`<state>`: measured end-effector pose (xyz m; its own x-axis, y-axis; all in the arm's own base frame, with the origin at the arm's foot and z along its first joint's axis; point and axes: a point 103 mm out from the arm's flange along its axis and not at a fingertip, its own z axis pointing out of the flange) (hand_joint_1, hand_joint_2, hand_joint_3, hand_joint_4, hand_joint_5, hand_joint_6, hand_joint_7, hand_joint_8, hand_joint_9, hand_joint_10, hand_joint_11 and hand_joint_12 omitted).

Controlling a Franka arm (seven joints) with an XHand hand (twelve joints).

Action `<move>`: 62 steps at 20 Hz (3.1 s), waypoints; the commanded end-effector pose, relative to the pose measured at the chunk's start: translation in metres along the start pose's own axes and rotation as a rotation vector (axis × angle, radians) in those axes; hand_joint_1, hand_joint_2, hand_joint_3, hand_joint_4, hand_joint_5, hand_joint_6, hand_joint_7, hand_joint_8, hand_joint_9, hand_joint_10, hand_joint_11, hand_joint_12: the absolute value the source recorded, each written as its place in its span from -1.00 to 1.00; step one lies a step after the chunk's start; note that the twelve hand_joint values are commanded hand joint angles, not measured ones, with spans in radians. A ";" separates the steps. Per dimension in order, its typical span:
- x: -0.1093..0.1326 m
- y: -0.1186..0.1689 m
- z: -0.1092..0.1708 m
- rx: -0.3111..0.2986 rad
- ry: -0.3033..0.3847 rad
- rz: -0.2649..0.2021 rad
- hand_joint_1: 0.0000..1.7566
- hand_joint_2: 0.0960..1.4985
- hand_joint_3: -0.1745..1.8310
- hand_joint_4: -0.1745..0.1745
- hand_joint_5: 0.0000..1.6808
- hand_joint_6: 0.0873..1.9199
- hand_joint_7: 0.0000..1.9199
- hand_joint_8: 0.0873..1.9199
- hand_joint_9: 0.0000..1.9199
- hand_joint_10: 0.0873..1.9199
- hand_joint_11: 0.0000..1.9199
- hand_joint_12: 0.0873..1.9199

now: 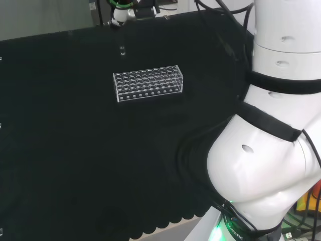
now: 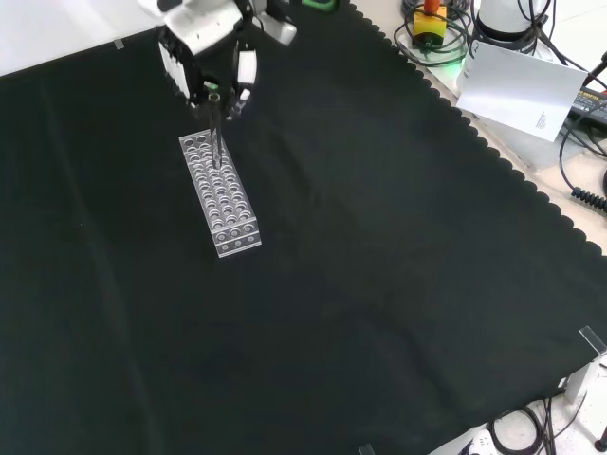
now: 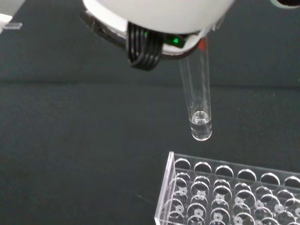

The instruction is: Shake the test tube.

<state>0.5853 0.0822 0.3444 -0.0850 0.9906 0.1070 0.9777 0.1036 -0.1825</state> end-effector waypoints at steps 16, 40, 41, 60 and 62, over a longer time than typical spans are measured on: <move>0.075 -0.022 -0.030 -0.036 0.069 -0.144 0.51 -0.09 -0.35 -1.00 0.61 -0.92 0.45 -0.39 0.69 -0.43 0.34 -0.25; -0.133 -0.046 -0.046 -0.061 -0.067 0.347 0.51 -0.09 -0.35 -1.00 0.62 -0.94 0.45 -0.38 0.68 -0.41 0.34 -0.25; -0.148 -0.049 -0.050 -0.065 -0.077 0.384 0.51 -0.09 -0.35 -1.00 0.62 -0.94 0.45 -0.38 0.68 -0.41 0.34 -0.25; -0.114 -0.042 -0.043 -0.062 0.005 0.321 0.51 -0.09 -0.35 -1.00 0.63 -0.95 0.45 -0.38 0.68 -0.40 0.33 -0.25; -0.084 -0.035 -0.039 -0.056 0.030 0.256 0.51 -0.09 -0.35 -1.00 0.63 -0.95 0.45 -0.38 0.67 -0.39 0.33 -0.25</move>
<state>0.5603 -0.0763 0.3899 0.3045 0.9524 0.0135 0.9443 -0.2999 -0.1355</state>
